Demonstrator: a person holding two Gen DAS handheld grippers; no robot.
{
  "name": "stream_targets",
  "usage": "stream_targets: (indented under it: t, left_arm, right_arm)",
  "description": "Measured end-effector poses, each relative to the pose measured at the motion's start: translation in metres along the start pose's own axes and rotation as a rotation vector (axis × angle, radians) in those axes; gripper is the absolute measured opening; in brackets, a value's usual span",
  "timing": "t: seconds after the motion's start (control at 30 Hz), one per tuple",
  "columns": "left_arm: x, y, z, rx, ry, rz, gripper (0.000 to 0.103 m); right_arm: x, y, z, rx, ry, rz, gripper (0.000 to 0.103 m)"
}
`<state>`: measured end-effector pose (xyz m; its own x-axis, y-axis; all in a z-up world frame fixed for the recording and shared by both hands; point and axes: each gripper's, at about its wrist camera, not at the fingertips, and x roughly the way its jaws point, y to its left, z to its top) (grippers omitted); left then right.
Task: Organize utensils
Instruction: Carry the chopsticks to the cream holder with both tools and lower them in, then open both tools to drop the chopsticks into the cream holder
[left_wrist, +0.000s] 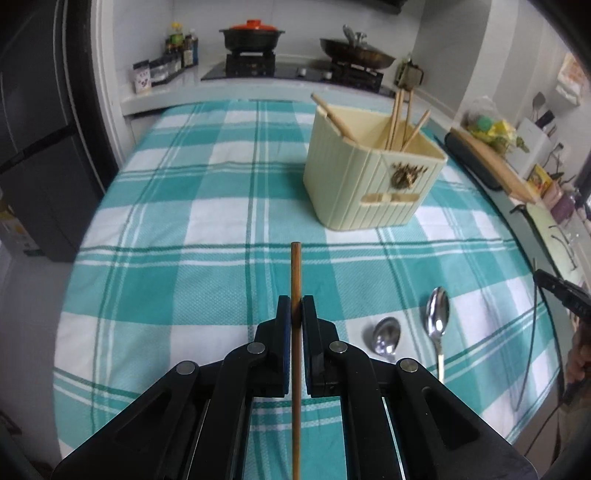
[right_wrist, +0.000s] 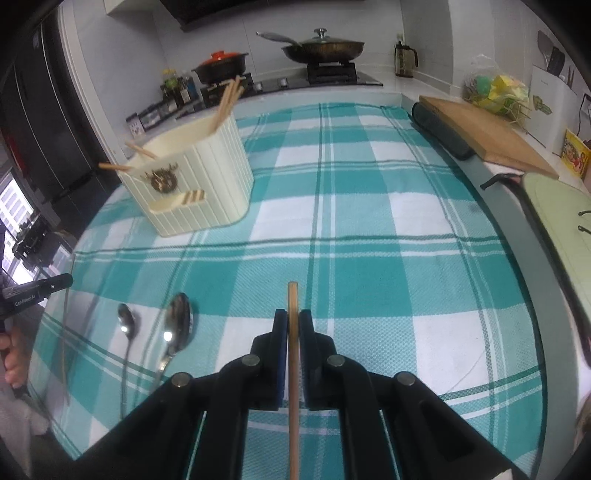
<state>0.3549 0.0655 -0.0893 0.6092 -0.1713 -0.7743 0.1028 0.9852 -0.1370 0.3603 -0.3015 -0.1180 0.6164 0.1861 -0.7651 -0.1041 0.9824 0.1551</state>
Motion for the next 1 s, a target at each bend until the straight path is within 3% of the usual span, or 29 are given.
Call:
stream_targets:
  t: [0.17,0.3,0.6,1.0]
  left_arm:
    - [-0.066,-0.001,0.005,0.009,-0.128,-0.034,0.004]
    - [-0.096,0.000,0.005,0.005,-0.182,-0.061,0.004]
    - [-0.125,-0.012,0.010,0.018,-0.245,-0.110,0.004]
    - [-0.141,-0.020,0.043,0.017,-0.285,-0.158,0.004]
  right_arm:
    - [-0.057,0.015,0.009,-0.020,-0.120,0.049,0.006]
    - [-0.094,0.028,0.010,-0.044,-0.211,0.073,0.006]
    - [-0.134,0.048,0.016,-0.068,-0.376,0.054,0.006]
    - [-0.151,0.065,0.051,-0.117,-0.437,0.060,0.006]
